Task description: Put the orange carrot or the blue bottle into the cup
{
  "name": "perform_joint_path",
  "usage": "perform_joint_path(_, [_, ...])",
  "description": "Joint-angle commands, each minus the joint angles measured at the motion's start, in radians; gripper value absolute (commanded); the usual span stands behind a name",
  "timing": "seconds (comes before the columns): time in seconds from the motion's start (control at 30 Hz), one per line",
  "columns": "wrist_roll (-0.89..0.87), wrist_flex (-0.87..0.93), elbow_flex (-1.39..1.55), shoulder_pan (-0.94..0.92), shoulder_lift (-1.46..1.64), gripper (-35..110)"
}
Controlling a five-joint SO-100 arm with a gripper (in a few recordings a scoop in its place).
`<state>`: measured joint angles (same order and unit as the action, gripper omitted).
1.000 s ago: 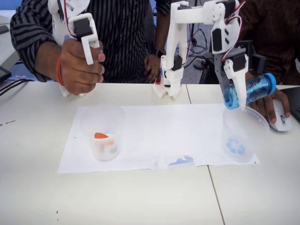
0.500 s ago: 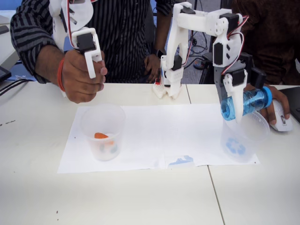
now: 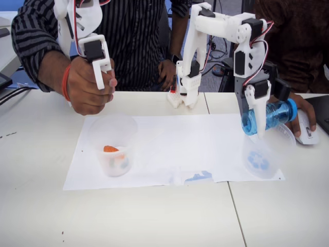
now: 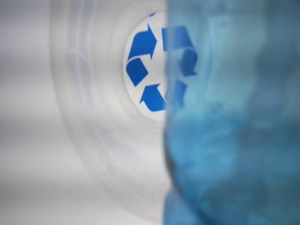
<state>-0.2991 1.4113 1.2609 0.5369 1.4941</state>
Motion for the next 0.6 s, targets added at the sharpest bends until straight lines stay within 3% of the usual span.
perform_joint_path(0.0, [-0.006, -0.012, -0.080, 0.015, 0.048, 20])
perform_joint_path(0.57, [-0.006, -0.012, -0.081, 0.014, 0.029, 20])
